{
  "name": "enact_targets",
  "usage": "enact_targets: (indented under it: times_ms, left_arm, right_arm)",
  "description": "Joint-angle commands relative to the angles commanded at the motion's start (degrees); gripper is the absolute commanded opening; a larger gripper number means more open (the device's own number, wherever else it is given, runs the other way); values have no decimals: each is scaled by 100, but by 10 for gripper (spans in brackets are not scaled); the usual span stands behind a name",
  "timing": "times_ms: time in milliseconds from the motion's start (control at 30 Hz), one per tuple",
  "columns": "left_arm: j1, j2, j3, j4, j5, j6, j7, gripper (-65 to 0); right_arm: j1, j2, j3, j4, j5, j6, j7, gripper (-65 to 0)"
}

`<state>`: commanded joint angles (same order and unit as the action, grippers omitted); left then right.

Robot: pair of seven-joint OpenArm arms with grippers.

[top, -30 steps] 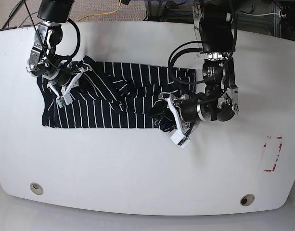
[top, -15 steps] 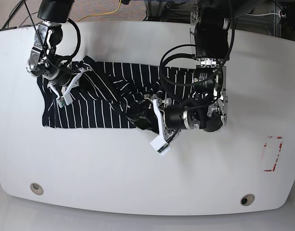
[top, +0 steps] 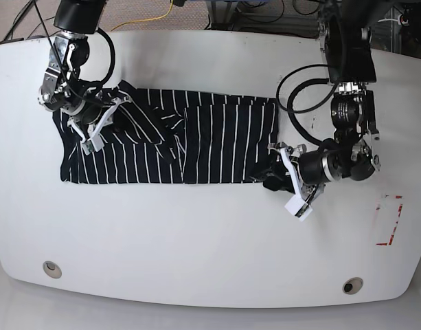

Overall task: Layout the t-shirt on the table in an organized manner, then fold the t-shirt properly
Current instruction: 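Grasp the shirt end with the left gripper and fold it toward the right gripper, then release the left gripper and regrasp the shirt's folded edges with both grippers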

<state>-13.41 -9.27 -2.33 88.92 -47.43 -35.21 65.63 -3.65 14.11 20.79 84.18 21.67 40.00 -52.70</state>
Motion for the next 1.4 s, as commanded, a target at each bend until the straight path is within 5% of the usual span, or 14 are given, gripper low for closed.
enact_targets:
  times_ms: [300,500,800,1000,1133,1333,1400]
  left_arm:
    - [316,-255,949,-141,949,18,-1152,-396]
    - [448,-220,1037,-1275,2101,-18,-2251,-583]
    - [440,-246,1073,-2198,2215,-9,-2813,-596]
    - [316,-281,1073,-2488,2215,-18,-2822,-596]
    - [308,-422,1073,-2470,2215,-18,-2813,-596]
    - [290,-607,1073,-2470,2215,-18,-2822,-596]
    - [281,-668,1073,-2470,2215,-26,-2822,-596]
  right_arm:
    - [0,-18,0,9,9,0,0,-606]
    - [9,-158,0,378,-35,0,0,-606]
    - [202,-290,44,1064,18,0,0,-601]
    - [607,-273,158,2004,0,0,-809,-583]
    - [897,-316,686,2119,-35,0,-1222,-450]
    - [1284,-264,1758,1653,-35,0,-1424,-33]
    - [1380,-141,2040,1345,-9,0,-1424,0]
